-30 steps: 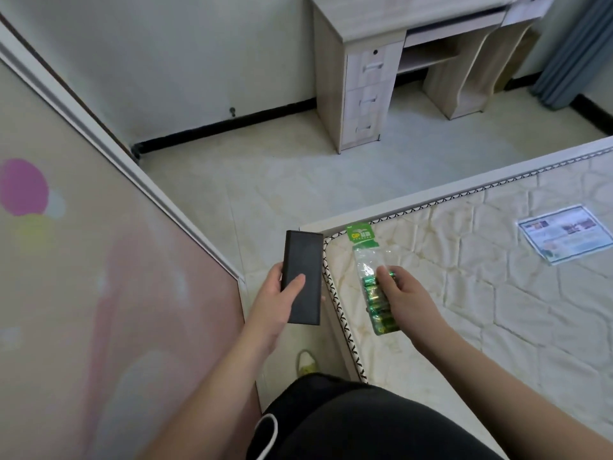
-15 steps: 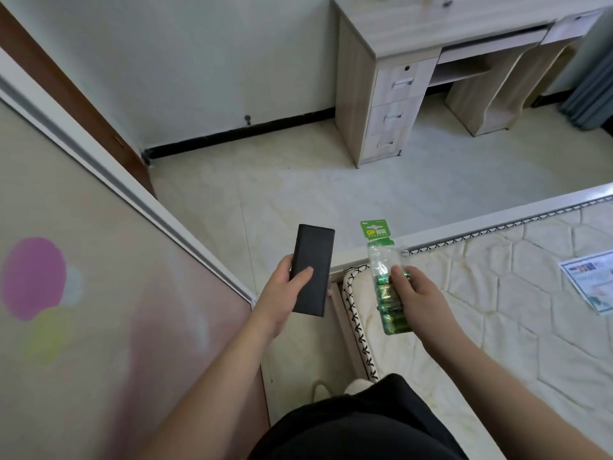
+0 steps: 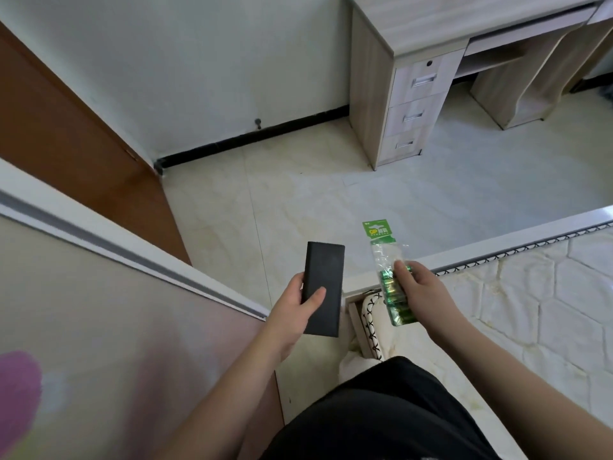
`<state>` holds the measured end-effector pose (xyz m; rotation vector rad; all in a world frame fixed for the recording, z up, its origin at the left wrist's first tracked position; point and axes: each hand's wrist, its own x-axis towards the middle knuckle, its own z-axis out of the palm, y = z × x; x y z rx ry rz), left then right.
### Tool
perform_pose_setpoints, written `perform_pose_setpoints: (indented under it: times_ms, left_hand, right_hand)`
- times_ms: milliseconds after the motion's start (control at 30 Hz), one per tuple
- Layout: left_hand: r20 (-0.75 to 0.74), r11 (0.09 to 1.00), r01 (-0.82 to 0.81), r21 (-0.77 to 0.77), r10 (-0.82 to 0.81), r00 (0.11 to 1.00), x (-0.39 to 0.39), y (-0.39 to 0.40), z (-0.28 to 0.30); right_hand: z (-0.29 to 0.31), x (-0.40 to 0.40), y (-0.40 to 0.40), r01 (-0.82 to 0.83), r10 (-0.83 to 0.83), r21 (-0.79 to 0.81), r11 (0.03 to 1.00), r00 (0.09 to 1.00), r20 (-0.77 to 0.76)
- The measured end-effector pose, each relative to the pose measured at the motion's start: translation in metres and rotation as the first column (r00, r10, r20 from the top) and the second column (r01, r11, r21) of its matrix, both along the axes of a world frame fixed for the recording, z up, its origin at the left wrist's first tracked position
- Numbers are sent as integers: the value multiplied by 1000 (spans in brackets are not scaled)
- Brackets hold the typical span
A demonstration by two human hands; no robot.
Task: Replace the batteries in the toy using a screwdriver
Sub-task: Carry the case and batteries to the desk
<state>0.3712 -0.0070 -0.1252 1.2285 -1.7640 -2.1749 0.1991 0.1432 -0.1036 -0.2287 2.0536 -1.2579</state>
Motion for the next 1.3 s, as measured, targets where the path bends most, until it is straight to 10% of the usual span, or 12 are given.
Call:
perform_pose_setpoints:
  times_ms: [533,1300]
  left_hand:
    - [-8,993,-111,45,111,994,-99,-112,45]
    - [-37,888,436,145,-435,900,-307,-411,18]
  right_hand:
    - [18,-101,-127,-128,127,-49,991,992,-15]
    - [-13,-193,-327,488,-488,195,851,871,-48]
